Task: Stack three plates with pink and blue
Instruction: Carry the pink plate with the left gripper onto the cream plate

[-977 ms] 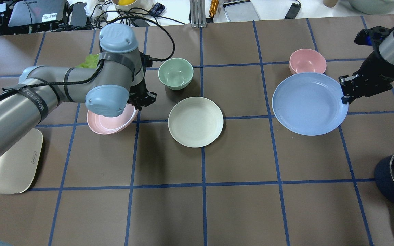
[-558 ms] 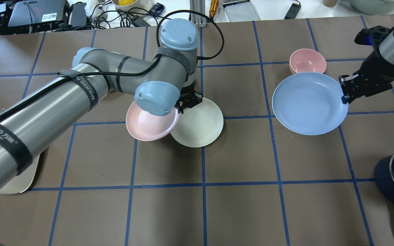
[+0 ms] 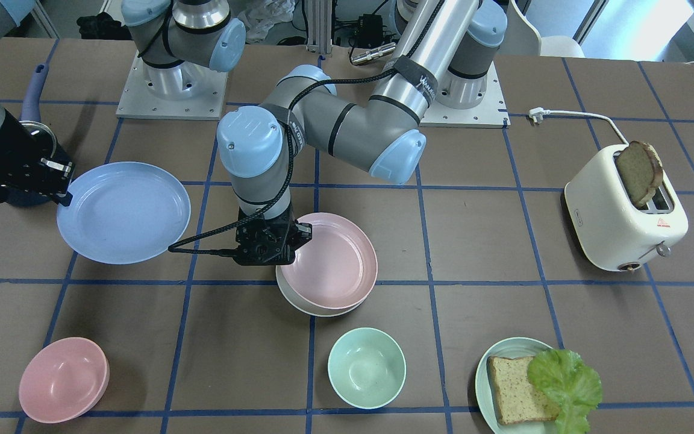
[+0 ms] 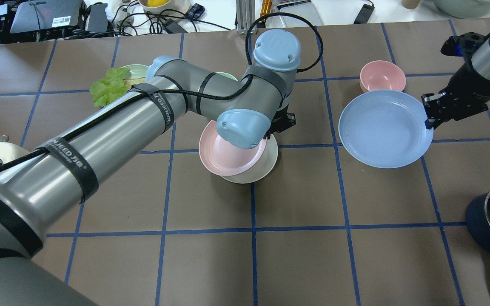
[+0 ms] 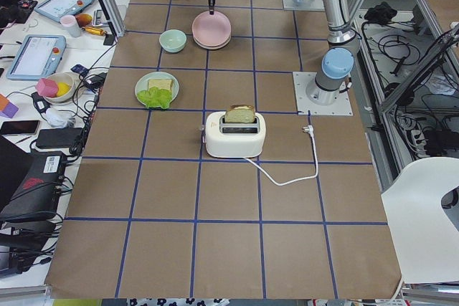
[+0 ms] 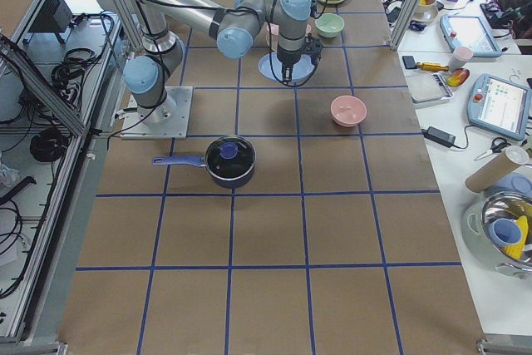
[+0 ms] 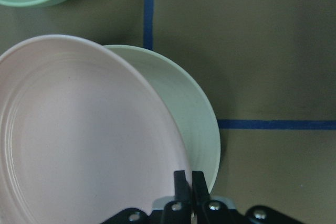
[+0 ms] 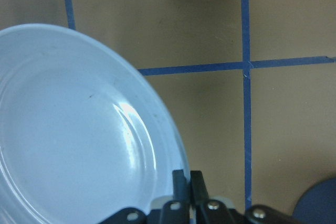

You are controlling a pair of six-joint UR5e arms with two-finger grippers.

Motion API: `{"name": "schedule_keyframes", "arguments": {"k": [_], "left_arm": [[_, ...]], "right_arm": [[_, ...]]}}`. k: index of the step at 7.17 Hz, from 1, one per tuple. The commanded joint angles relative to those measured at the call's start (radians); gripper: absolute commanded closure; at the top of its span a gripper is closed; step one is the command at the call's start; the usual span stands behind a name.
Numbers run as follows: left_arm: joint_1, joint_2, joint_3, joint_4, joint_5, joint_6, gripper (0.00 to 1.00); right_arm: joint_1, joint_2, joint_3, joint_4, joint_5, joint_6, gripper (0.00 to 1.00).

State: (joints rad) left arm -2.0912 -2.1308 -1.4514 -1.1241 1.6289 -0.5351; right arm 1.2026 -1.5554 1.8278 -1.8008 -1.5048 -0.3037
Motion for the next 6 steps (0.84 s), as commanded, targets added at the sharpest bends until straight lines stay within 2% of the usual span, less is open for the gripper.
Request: {"name": "schedule_keyframes", "arguments": {"k": [1,3,4,6], "left_arm": [[-0.009,-0.002,0.000,-0.057,0.006,0.015,0.03],[0.016,0.047,0.014,-0.089,-0.004,0.023,0.00],[0.043,0.092,0.013,-0.167,-0.015,0.103,0.00],[0.111,0.176,0.006,-0.249,-0.066,0.246,0.00]], "right_arm": [[0.000,0.000,0.001,0.000,0.001,0.000,1.00],[0.000,0.000,0.001,0.000,-0.009,0.000,1.00],[0.002,-0.002,0.002,0.000,0.000,0.012,1.00],[0.096,0.000,0.002,-0.009,-0.012,0.136,1.00]]}}
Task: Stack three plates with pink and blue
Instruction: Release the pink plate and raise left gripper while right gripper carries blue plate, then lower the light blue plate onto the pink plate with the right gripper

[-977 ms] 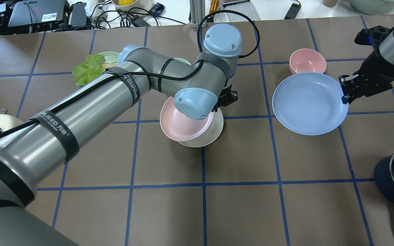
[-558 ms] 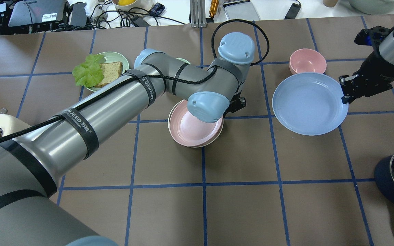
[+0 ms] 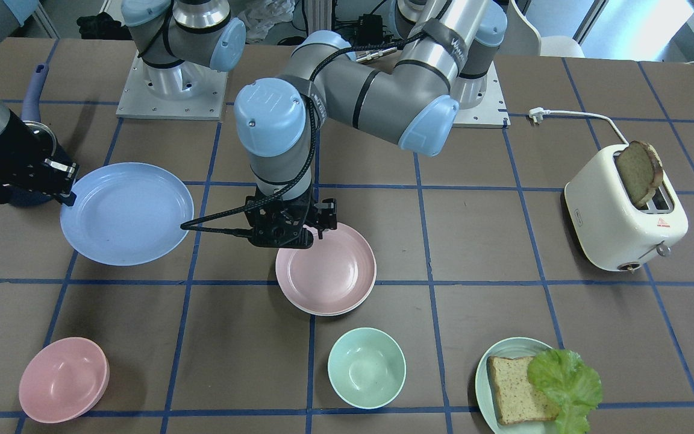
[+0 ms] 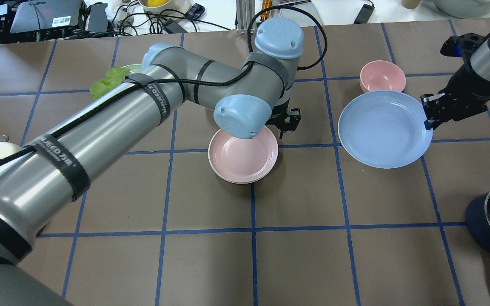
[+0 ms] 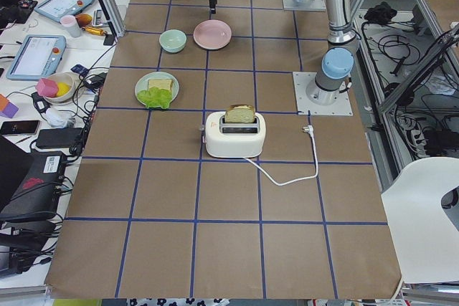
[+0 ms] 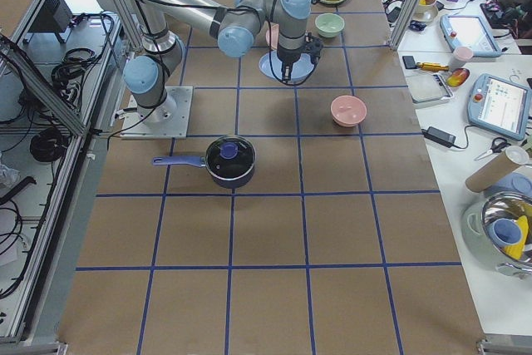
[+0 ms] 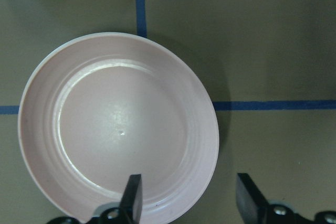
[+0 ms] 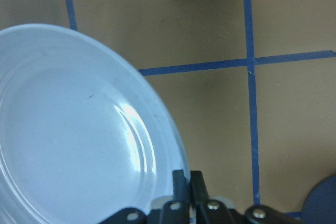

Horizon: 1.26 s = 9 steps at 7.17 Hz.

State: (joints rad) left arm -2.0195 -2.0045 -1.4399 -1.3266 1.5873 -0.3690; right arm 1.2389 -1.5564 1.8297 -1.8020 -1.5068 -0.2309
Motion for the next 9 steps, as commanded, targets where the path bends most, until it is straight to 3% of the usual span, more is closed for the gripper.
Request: {"name": "schedule_keyframes", "arguments": {"k": [1,3,4,6,9], "left_arm": [[0.077,0.088,-0.004,-0.109,-0.026,0.143,0.00],[0.163,0.201,0.001,-0.225,-0.085,0.241,0.00],[0.189,0.249,0.001,-0.236,-0.093,0.249,0.00],[0.267,0.335,-0.007,-0.351,-0.060,0.266,0.00],[0.357,0.398,-0.019,-0.407,-0.040,0.285,0.00]], "right_arm": [[0.133,0.010,0.003,-0.013,-0.001,0.206,1.00],[0.296,0.057,0.000,-0.087,-0.004,0.402,1.00],[0.362,0.120,-0.004,-0.181,-0.009,0.500,1.00],[0.463,0.214,-0.033,-0.261,-0.007,0.675,1.00],[0.579,0.329,-0.108,-0.301,-0.012,0.811,1.00]]}}
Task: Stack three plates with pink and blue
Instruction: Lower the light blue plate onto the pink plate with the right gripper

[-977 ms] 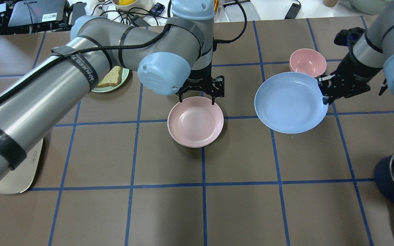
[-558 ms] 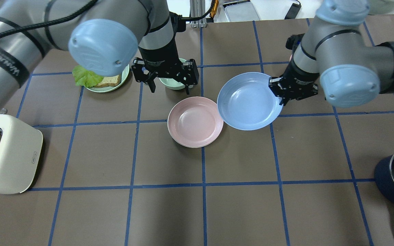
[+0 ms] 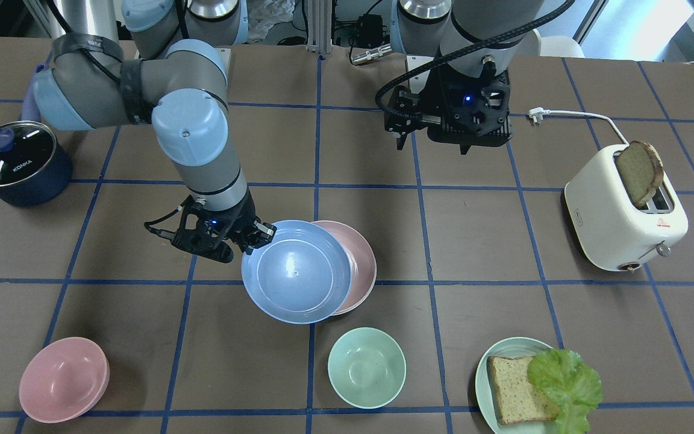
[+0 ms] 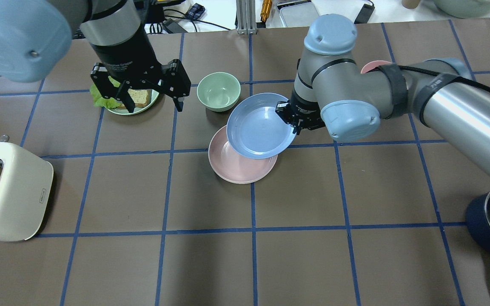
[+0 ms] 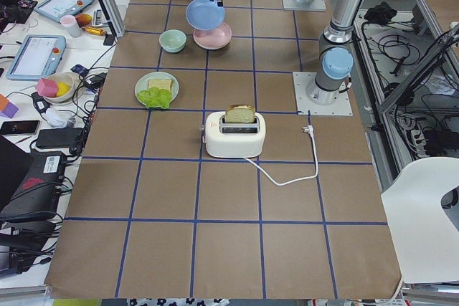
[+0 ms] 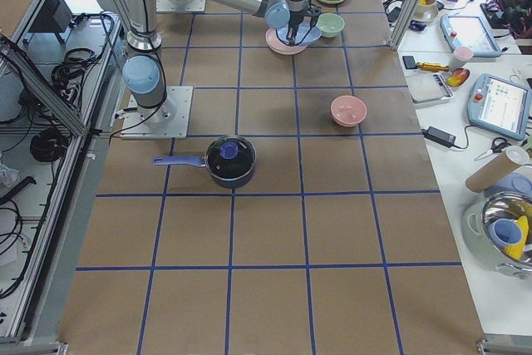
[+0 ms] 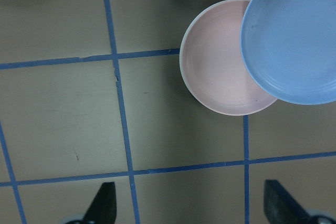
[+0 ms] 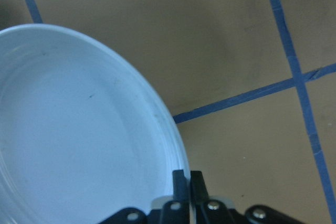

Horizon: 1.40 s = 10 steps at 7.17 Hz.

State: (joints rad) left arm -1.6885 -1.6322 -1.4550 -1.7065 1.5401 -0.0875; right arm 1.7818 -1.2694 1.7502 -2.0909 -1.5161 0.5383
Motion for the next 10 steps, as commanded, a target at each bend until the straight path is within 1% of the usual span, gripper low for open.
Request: {"name": "schedule_keyframes", "arguments": {"k": [1,2,3,6,10], "left_arm": [[0.033,0.031,-0.014,-0.016,0.000,0.005,0.00],[0.035,0.031,-0.021,-0.005,0.000,0.003,0.00],[0.035,0.031,-0.019,-0.004,-0.002,0.003,0.00],[0.035,0.031,-0.019,-0.002,-0.002,-0.003,0.00],[0.035,0.031,-0.019,-0.002,-0.002,-0.004,0.00]], "right_arm": [[0.036,0.050,-0.026,-0.009,-0.003,0.043,1.00],[0.037,0.047,-0.020,-0.006,0.002,0.045,1.00],[0.039,0.050,-0.020,-0.009,0.016,0.084,1.00],[0.041,0.065,-0.014,-0.011,0.019,0.086,1.00],[0.065,0.056,0.011,-0.009,0.014,0.095,1.00]]}}
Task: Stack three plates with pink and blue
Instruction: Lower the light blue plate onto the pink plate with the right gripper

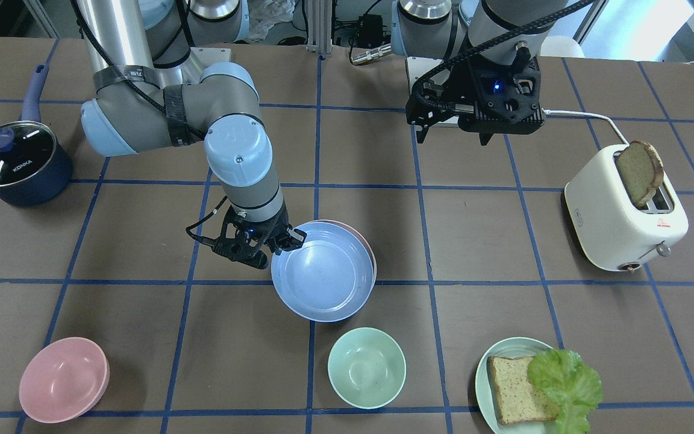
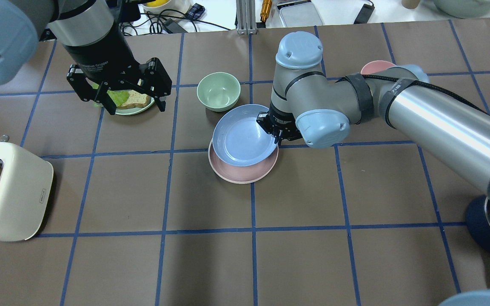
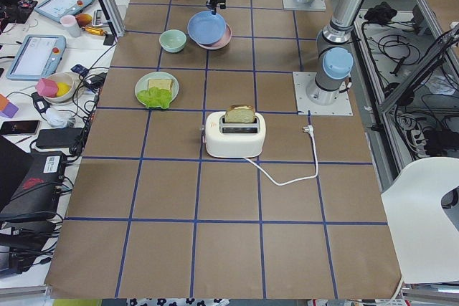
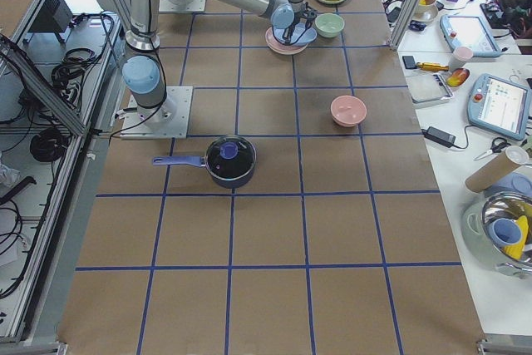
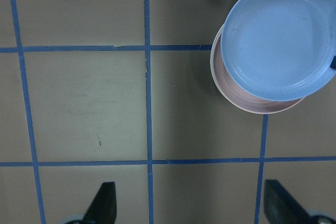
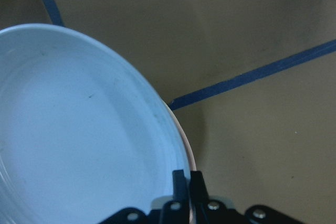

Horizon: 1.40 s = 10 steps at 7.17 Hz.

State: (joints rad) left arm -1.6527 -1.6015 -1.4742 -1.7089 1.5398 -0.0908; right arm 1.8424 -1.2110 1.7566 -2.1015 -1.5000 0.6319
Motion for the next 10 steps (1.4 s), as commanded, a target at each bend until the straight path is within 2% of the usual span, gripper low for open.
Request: {"name": "schedule_keyframes", "arguments": {"k": [1,3,5,7,8,9,10], "left_arm": [[-0.001,0.000,0.000,0.000,-0.001,-0.001,0.00],[0.001,0.002,0.002,0.000,0.000,-0.001,0.00],[0.001,0.002,0.003,0.000,0.000,-0.001,0.00],[0.001,0.002,0.000,0.018,0.002,0.003,0.00],[0.002,0.002,0.000,0.020,0.000,0.003,0.00],[0.001,0.002,0.000,0.020,0.000,0.003,0.00],[0.001,0.002,0.000,0.020,0.002,0.005,0.00]], "right_arm": [[0.005,-0.012,0.006,0.014,-0.002,0.000,1.00],[0.003,-0.045,0.017,0.037,-0.002,-0.003,1.00],[-0.003,-0.039,0.061,-0.026,0.001,-0.005,1.00],[0.000,-0.035,0.058,-0.050,0.006,-0.001,1.00],[-0.003,-0.033,0.061,-0.064,0.006,-0.001,0.94],[-0.008,-0.024,0.063,-0.063,0.001,-0.001,0.57],[-0.011,-0.025,0.064,-0.060,0.000,0.000,0.31]]}}
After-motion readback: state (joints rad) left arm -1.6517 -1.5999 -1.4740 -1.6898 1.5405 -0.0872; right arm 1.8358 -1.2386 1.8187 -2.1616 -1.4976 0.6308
